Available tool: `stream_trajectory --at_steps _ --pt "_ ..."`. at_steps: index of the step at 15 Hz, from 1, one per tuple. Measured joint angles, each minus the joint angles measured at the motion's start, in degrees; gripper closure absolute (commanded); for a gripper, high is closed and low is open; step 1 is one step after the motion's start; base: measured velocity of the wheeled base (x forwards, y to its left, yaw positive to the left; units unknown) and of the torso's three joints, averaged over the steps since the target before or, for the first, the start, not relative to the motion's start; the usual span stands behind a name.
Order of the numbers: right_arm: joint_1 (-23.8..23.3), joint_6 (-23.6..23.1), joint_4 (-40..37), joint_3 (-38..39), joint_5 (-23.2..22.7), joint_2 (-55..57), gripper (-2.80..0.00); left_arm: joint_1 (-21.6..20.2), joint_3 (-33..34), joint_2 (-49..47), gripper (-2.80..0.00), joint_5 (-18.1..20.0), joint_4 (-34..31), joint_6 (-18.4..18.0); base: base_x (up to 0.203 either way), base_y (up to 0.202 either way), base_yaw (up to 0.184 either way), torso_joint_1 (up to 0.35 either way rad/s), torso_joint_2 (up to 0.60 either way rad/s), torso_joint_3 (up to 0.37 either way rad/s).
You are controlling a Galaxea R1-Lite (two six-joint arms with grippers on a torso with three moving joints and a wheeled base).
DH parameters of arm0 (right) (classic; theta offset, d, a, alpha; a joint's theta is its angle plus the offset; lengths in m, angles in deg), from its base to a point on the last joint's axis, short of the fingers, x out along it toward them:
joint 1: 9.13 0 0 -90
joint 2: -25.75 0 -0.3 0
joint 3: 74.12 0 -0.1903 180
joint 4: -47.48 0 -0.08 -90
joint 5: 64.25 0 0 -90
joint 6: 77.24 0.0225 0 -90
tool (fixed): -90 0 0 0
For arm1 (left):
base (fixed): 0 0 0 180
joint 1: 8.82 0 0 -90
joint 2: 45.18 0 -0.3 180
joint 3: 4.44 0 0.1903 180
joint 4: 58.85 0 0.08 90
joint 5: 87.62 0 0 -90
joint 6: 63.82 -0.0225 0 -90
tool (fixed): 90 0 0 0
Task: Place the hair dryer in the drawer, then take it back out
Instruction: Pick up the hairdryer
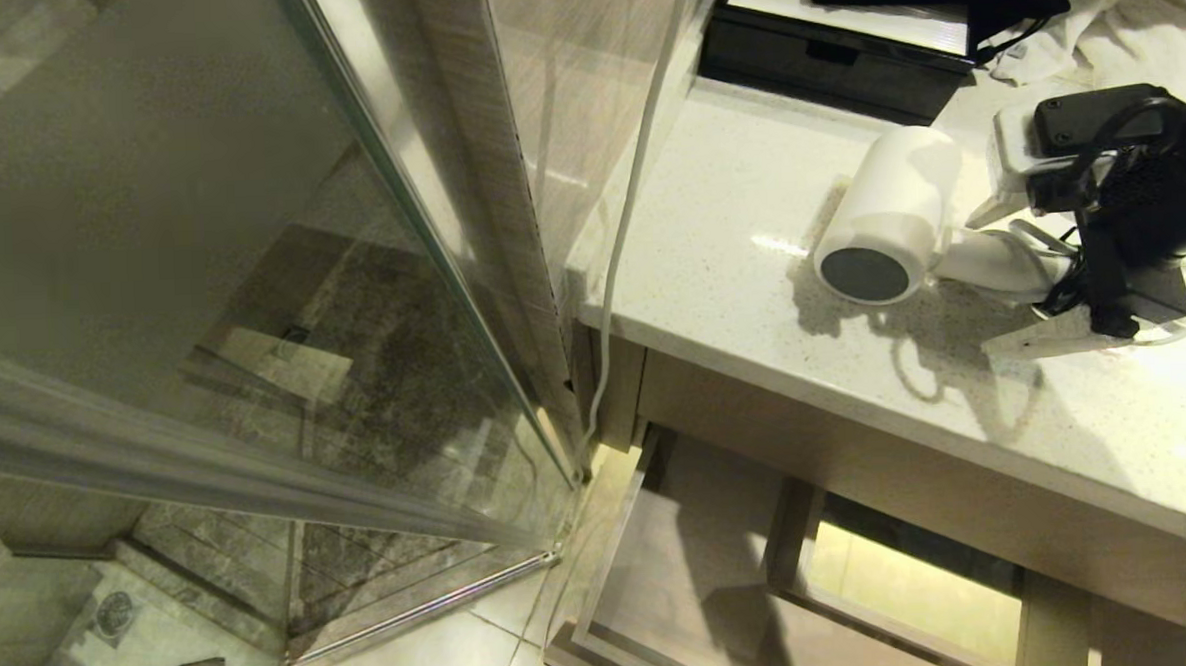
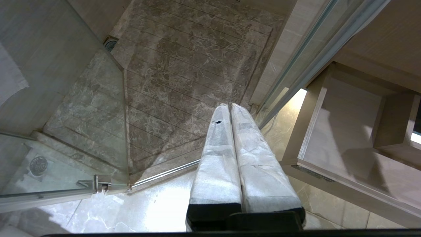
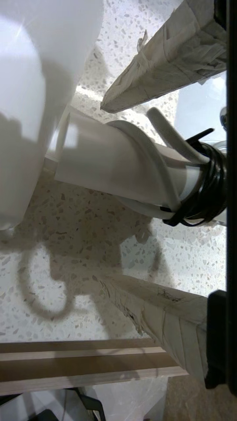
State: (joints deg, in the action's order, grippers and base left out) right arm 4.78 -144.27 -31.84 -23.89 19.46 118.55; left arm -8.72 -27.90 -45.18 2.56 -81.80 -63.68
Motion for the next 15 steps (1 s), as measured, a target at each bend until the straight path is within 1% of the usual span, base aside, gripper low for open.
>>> stream_trajectory --at_steps 3,6,7,9,10,15 --pt "0.2 0.0 0.1 -0.5 1.7 0.9 -2.80 0.0 0.0 0.0 0.00 0.0 0.0 0.0 0.000 0.000 0.000 0.000 0.00 0.000" --pt "0.3 0.1 2.4 -0.9 4.1 1.8 -2.80 0.0 0.0 0.0 0.00 0.0 0.0 0.0 0.000 0.000 0.000 0.000 0.00 0.000" --pt "0.3 0.8 2.4 -0.9 5.1 1.9 -2.80 0.0 0.0 0.0 0.00 0.0 0.0 0.0 0.000 0.000 0.000 0.000 0.00 0.000" --pt "0.6 4.1 2.8 -0.9 6.7 2.4 -2.80 0.0 0.0 0.0 0.00 0.0 0.0 0.0 0.000 0.000 0.000 0.000 0.00 0.000" --pt "0.8 4.8 3.6 -0.9 7.7 2.5 -2.80 0.0 0.0 0.0 0.00 0.0 0.0 0.0 0.000 0.000 0.000 0.000 0.00 0.000" --pt "1.0 6.4 3.9 -0.5 8.0 2.8 -2.80 0.0 0.0 0.0 0.00 0.0 0.0 0.0 0.000 0.000 0.000 0.000 0.00 0.000"
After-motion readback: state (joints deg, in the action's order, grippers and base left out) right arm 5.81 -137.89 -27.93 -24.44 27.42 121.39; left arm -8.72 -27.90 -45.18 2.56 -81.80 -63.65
